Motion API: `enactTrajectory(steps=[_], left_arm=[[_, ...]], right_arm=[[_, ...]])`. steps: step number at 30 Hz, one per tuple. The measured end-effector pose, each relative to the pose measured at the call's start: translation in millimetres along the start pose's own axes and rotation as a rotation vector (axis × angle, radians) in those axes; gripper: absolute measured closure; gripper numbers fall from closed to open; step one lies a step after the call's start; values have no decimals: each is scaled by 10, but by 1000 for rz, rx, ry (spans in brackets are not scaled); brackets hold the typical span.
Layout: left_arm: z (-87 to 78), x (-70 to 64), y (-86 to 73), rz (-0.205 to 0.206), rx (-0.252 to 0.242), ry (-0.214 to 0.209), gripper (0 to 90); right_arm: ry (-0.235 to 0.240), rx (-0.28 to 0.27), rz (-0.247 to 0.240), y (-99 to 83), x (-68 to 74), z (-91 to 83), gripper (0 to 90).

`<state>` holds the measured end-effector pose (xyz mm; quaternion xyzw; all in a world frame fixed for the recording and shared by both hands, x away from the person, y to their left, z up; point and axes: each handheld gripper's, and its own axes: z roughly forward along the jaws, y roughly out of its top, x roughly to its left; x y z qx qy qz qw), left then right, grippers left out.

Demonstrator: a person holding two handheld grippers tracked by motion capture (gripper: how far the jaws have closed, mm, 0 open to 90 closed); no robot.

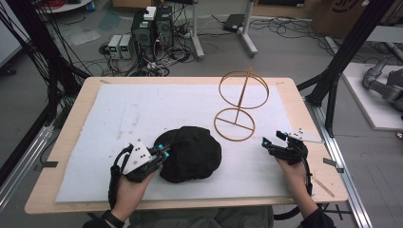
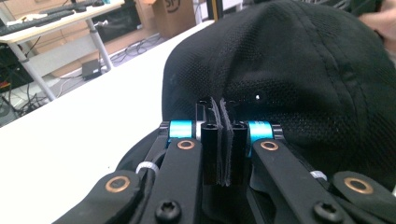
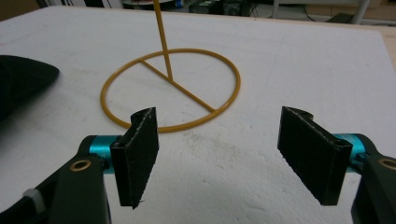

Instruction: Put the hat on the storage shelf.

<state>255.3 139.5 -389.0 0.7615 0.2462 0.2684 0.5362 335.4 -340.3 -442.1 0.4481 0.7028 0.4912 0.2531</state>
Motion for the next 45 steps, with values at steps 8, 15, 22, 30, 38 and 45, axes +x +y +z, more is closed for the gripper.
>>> enactTrajectory(steps=[8,15,22,30,38,45], left_arm=[[-12,31,72,-24,-82,-72,878],[-13,61,97,-40,-130,-111,879],[-33,64,148,-7,-184,-142,879],[-36,37,204,-4,-215,-189,879],[-27,15,223,8,-225,-222,879],[3,-15,215,-8,-224,-241,879]], right_arm=[[95,-108,-3,139,150,-103,286],[267,-196,-21,280,372,-210,286],[440,-203,-88,398,648,-224,295],[586,-197,-198,497,919,-229,330],[706,-157,-277,538,1073,-200,382],[749,-140,-335,552,1121,-195,506]])
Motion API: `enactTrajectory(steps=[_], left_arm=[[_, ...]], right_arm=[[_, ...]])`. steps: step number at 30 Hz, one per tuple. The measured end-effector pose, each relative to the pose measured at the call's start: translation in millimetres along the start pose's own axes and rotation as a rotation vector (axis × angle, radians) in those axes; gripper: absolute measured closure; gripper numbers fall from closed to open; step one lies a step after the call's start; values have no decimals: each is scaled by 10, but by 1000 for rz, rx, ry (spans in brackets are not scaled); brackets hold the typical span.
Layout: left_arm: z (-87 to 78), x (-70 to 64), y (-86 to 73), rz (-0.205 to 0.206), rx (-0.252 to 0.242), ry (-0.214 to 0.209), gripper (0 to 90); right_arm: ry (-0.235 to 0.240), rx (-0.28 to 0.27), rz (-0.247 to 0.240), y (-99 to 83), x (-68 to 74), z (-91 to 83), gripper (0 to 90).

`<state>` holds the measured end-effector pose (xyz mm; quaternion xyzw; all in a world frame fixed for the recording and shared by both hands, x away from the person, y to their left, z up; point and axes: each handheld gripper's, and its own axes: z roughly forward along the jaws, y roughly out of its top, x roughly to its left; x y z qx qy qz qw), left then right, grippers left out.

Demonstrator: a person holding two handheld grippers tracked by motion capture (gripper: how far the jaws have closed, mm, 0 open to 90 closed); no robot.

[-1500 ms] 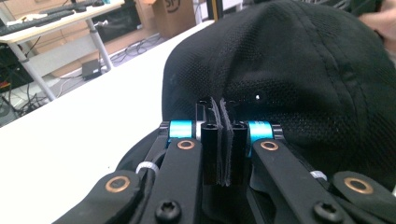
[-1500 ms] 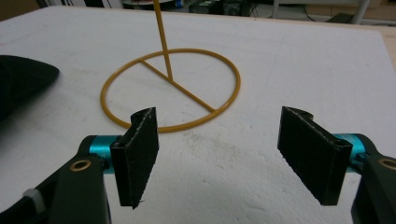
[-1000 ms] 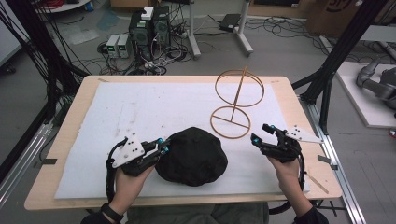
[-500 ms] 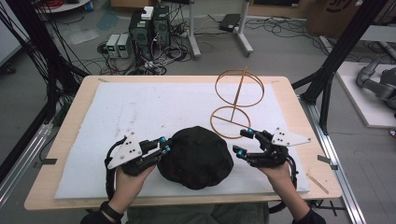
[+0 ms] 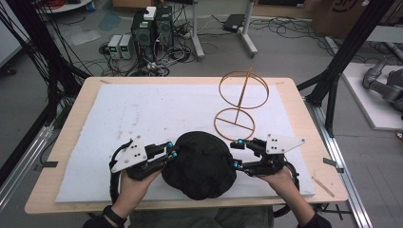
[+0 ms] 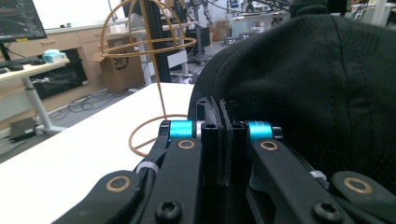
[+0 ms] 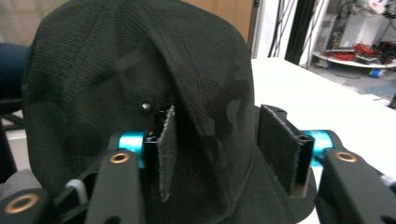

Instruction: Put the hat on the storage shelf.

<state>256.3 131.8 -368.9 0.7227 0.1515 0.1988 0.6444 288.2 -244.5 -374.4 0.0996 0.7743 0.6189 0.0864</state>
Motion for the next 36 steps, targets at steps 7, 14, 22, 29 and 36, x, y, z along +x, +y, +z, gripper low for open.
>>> enactTrajectory(steps=[7,14,22,29,36], left_arm=[[16,-17,-9,-14,-7,-8,879],[36,-39,-19,-8,-2,-17,879],[54,-51,-30,-3,9,-14,877],[75,-66,-50,20,14,3,866],[79,-20,-65,-12,29,31,616]], right_arm=[[14,39,-24,8,30,31,560],[-2,67,-43,-1,17,39,650],[-73,74,-111,0,44,2,851],[-132,40,-120,20,54,-42,884],[-183,-11,-104,44,24,-121,887]])
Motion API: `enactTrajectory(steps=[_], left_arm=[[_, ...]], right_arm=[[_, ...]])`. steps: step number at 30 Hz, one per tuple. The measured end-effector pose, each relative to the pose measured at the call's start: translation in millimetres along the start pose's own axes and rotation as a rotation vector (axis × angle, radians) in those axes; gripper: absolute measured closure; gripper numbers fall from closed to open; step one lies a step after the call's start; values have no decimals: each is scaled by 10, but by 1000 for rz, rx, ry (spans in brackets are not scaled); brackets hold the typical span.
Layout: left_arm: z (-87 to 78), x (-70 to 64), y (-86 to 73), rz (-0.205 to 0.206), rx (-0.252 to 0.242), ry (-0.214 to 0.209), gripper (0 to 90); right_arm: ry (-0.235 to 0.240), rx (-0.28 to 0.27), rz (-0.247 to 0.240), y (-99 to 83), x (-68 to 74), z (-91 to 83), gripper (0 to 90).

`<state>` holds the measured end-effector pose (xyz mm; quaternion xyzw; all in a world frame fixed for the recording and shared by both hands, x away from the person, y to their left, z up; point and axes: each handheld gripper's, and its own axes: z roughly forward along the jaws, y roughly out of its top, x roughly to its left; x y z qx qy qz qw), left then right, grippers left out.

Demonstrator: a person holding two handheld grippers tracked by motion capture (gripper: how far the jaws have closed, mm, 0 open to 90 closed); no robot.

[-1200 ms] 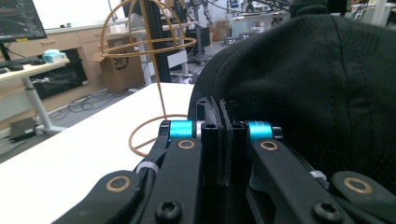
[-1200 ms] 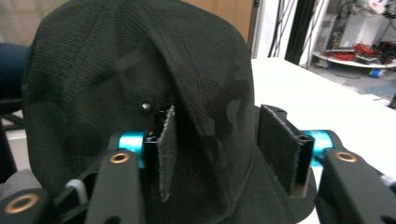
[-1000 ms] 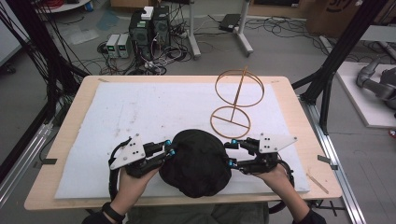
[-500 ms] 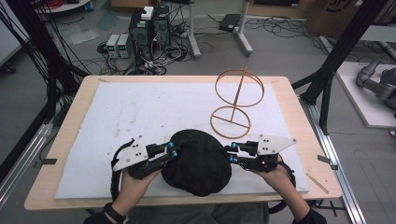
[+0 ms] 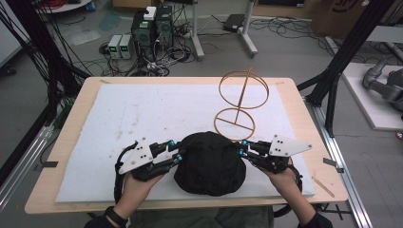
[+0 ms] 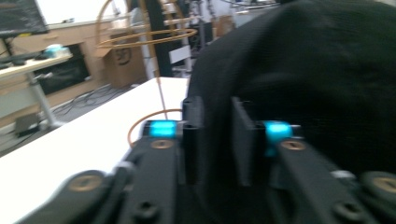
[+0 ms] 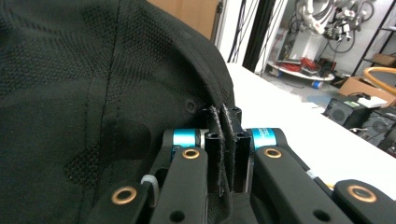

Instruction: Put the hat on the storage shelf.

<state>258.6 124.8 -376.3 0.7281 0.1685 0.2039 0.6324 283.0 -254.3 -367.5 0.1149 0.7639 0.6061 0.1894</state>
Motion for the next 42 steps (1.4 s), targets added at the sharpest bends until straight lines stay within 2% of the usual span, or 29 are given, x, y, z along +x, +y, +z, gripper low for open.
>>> enactTrajectory(steps=[1,2,3,7,11,13,16,19,23,26,27,30,32,33,37,41,42], left_arm=[[-2,19,-3,-13,6,9,541],[-5,34,-10,-23,8,33,541],[-15,53,-16,-24,14,55,436],[-118,148,-45,-14,10,140,370],[-293,302,-93,-50,0,230,322],[-370,382,-148,-80,13,275,265],[-436,493,-252,-124,52,329,257],[-452,604,-364,-175,113,370,254],[-460,701,-468,-221,180,400,254],[-468,745,-517,-243,201,410,251],[-467,760,-542,-255,204,414,251],[-454,793,-608,-285,222,413,251],[-442,804,-636,-293,239,412,247],[-434,813,-655,-299,249,409,247],[-405,845,-734,-345,269,401,244],[-389,874,-794,-385,277,396,244],[-389,877,-800,-390,284,394,244]], right_arm=[[0,-1,3,3,1,-7,887],[0,-1,3,3,1,-7,887],[-5,-7,-1,15,0,-12,887],[-7,-12,-11,50,17,-6,887],[-6,-13,-20,89,19,6,887],[0,-17,-25,147,25,18,887],[-6,-26,-38,232,23,25,887],[-8,-33,-37,300,20,26,886],[-8,-69,-47,493,-50,34,886],[-8,-78,-43,563,-75,36,886],[-8,-92,-51,665,-108,43,886],[-6,-99,-56,754,-125,48,886],[-13,-116,-74,929,-170,53,886],[-13,-116,-74,929,-170,53,886],[-24,-156,-85,1183,-258,43,886],[-62,-197,-111,1494,-373,-8,886],[-62,-197,-111,1494,-373,-8,886]])
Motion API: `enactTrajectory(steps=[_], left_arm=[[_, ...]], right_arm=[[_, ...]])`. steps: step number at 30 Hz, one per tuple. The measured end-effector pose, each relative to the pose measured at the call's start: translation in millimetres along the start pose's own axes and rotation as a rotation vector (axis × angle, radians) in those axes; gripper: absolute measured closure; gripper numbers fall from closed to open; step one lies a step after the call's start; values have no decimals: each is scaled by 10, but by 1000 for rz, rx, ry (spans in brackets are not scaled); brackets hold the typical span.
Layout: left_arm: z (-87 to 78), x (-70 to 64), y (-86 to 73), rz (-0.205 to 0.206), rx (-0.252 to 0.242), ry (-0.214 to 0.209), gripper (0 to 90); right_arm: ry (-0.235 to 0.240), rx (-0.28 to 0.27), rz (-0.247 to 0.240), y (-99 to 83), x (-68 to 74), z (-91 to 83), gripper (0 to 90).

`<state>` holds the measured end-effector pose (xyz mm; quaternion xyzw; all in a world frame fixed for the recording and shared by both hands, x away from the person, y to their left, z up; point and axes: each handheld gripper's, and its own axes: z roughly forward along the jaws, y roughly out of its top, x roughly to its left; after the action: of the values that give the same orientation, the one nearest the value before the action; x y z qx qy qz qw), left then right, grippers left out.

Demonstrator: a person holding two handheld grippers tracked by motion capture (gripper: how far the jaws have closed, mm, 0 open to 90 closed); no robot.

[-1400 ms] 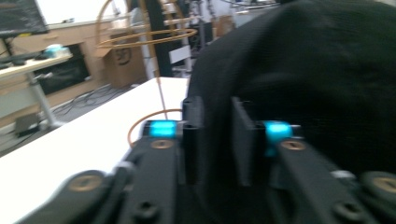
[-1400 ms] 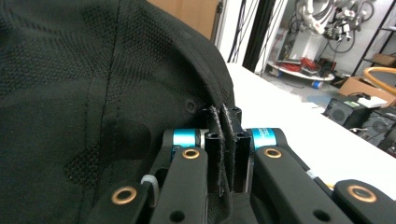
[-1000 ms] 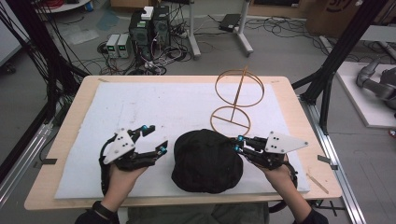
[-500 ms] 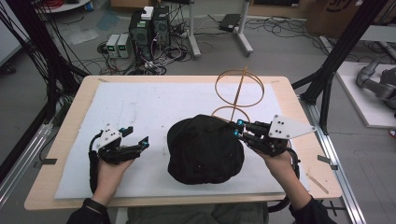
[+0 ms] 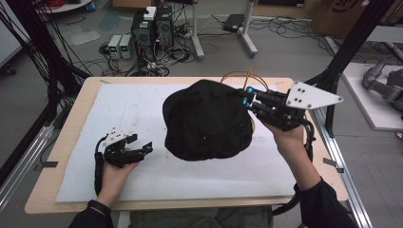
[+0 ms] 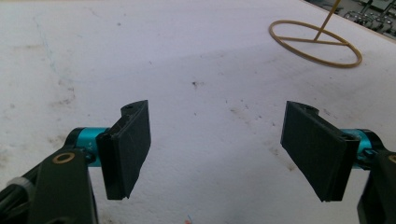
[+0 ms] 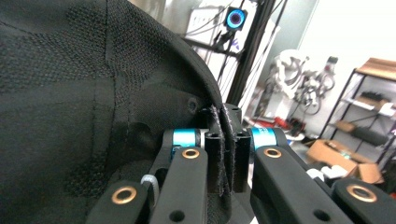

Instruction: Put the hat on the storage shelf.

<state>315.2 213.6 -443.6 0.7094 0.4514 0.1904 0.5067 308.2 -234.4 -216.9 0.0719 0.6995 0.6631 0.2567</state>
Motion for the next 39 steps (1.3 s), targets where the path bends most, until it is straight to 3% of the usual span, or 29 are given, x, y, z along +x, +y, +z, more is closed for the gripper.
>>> enactTrajectory(steps=[2,8,11,13,15,17,20,22,24,27,32,39], left_arm=[[20,9,-16,-5,7,5,247],[54,48,-51,-29,33,14,247],[61,39,-52,-17,35,19,247],[68,27,-51,-12,43,20,247],[74,24,-51,-12,46,25,247],[77,28,-50,-12,49,23,247],[81,25,-50,-8,52,22,247],[83,20,-49,-3,56,23,247],[88,13,-50,3,56,21,247],[90,3,-50,11,57,13,247],[96,7,-46,20,67,10,247],[105,4,-46,17,75,7,247]], right_arm=[[-35,-25,-8,127,-104,-17,886],[-113,-41,-16,281,-308,-97,885],[-167,-36,-35,320,-420,-154,885],[-218,-18,-21,308,-512,-199,885],[-233,-18,-29,300,-542,-206,885],[-289,-8,-37,249,-656,-236,885],[-323,-3,-33,194,-729,-253,885],[-391,17,-25,81,-824,-260,885],[-412,25,-19,39,-849,-257,885],[-491,52,-5,-143,-916,-239,885],[-559,77,34,-371,-1003,-240,885],[-611,143,88,-660,-1069,-228,883]])
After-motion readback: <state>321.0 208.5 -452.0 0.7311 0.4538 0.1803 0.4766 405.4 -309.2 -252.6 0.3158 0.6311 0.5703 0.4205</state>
